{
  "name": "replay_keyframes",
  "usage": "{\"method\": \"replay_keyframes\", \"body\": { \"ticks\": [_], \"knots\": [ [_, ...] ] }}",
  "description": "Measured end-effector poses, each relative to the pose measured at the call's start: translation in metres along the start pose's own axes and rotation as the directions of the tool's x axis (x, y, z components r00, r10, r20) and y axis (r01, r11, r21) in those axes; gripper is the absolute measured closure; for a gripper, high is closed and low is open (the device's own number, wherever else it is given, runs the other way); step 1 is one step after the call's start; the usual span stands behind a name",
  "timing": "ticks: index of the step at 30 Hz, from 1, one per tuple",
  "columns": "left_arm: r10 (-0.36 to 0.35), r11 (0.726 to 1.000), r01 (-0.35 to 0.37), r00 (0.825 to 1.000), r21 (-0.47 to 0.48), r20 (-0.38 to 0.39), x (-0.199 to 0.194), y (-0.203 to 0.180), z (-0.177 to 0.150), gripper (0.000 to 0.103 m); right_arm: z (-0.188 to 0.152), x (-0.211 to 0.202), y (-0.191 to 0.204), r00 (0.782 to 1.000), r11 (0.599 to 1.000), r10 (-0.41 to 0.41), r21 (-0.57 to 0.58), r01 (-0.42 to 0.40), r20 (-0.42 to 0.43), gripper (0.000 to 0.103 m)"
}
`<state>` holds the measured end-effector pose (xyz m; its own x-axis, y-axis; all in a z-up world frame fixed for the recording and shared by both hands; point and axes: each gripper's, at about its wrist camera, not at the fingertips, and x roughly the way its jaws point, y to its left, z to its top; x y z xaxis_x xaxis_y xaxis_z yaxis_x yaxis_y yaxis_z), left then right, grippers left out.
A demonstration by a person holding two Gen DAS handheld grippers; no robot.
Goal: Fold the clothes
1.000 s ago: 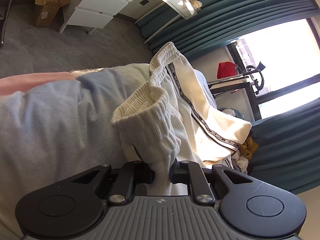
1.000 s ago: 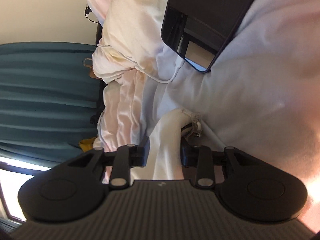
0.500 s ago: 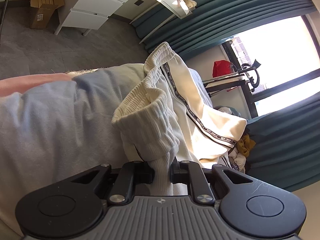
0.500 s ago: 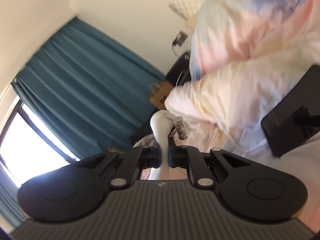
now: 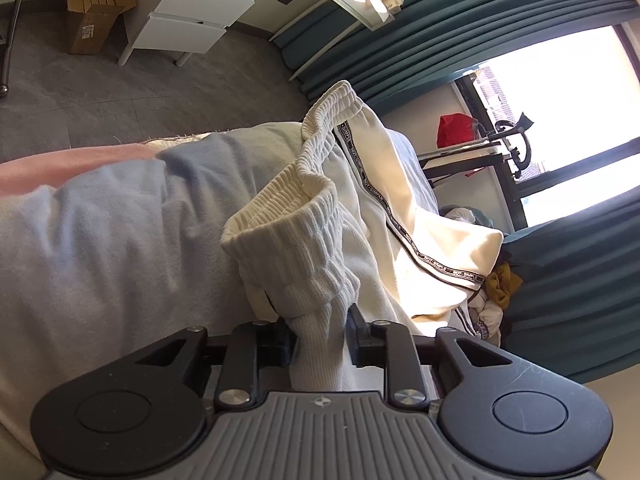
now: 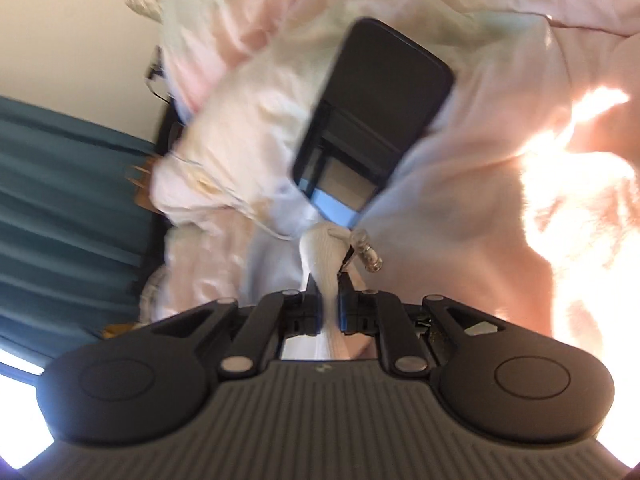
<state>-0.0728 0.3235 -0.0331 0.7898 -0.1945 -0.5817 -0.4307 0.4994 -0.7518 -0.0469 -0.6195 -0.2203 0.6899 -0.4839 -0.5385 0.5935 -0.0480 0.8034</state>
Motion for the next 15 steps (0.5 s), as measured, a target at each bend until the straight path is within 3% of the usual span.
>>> {"method": "replay_keyframes", "body": {
  "ticks": [1, 3, 5, 6, 10, 12, 15],
  "knots": [
    [0.000, 1.000, 0.000, 1.000, 0.020, 0.000, -0.003, -0.003, -0.001, 0.049, -0.002, -0.005, 0.004, 1.000, 1.000, 0.023, -0.009, -0.023, 0.010, 0.090],
    [0.000, 0.998, 0.000, 1.000, 0.060, 0.002, -0.008, -0.008, -0.002, 0.039, -0.002, -0.012, 0.010, 0.999, 0.999, 0.018, -0.039, -0.017, 0.043, 0.088],
    [0.011, 0.994, -0.013, 1.000, 0.112, 0.013, -0.016, -0.016, -0.005, 0.030, -0.003, -0.020, 0.015, 0.997, 0.998, 0.006, -0.069, 0.000, 0.078, 0.074],
    [0.019, 0.989, -0.023, 1.000, 0.146, 0.025, -0.021, -0.022, -0.008, 0.024, -0.003, -0.023, 0.017, 0.995, 0.996, 0.000, -0.084, 0.008, 0.096, 0.060],
    [0.038, 0.961, -0.058, 0.996, 0.269, 0.076, -0.035, -0.051, -0.022, 0.019, -0.004, -0.038, 0.027, 0.986, 0.989, -0.020, -0.141, 0.044, 0.167, 0.036],
    [0.044, 0.942, -0.076, 0.994, 0.327, 0.102, -0.041, -0.066, -0.029, 0.016, -0.004, -0.045, 0.034, 0.979, 0.983, -0.014, -0.178, 0.051, 0.203, 0.034],
    [0.032, 0.901, -0.091, 0.989, 0.424, 0.145, -0.048, -0.091, -0.043, 0.012, -0.012, -0.056, 0.052, 0.975, 0.958, 0.090, -0.286, -0.029, 0.204, 0.034]
  ]
}}
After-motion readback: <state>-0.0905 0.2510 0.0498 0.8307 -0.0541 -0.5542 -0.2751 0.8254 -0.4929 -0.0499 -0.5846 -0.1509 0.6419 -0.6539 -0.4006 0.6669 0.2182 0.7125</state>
